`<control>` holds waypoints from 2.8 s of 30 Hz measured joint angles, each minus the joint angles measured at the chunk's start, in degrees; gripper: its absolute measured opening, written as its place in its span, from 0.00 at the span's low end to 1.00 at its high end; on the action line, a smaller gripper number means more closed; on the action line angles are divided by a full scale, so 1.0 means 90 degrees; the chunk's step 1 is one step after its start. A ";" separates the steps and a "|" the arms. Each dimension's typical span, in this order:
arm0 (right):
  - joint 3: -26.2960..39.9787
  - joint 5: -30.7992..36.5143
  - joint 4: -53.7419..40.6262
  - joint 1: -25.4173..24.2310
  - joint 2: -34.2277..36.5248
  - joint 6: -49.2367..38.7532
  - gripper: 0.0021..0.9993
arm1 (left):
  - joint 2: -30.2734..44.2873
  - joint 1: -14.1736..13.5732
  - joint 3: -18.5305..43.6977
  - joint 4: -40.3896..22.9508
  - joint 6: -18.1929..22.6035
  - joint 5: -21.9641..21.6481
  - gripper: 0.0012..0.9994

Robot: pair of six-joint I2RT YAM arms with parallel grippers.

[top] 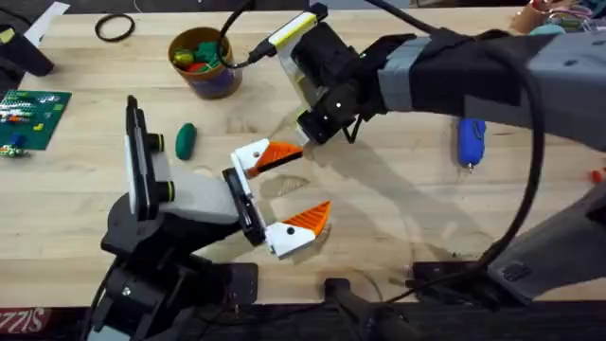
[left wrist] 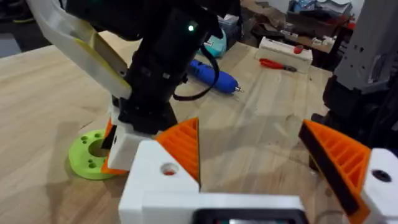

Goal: Pick up the gripper from the table and insert it into the empty holder that is missing its gripper. Then pick up a screw, insert it into the mounting hole, and use the screwdriver to tighten it. Finally, clean up the table by picking up the vegetable and placing it into the bucket.

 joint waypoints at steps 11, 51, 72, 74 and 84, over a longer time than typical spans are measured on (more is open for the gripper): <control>0.0000 0.0072 -0.0092 0.0044 -0.0108 0.0035 0.38 | 0.0000 0.0000 0.0000 0.0000 0.0000 0.0000 0.98; 0.0000 0.0148 -0.0275 0.0048 -0.0113 0.0379 0.00 | 0.0000 0.0000 0.0000 0.0000 0.0000 0.0000 0.98; 0.0000 0.0143 -0.0385 0.0052 -0.0198 0.0385 0.00 | -0.0002 0.0000 0.0000 0.0000 0.0000 0.0000 0.98; 0.0000 0.0145 -0.0407 0.0052 -0.0329 0.0407 0.00 | 0.0000 0.0000 0.0000 0.0000 0.0000 0.0000 0.98; 0.0276 0.0145 -0.1248 0.0052 -0.1405 0.0525 0.00 | 0.0000 0.0000 0.0000 0.0000 0.0000 0.0000 0.98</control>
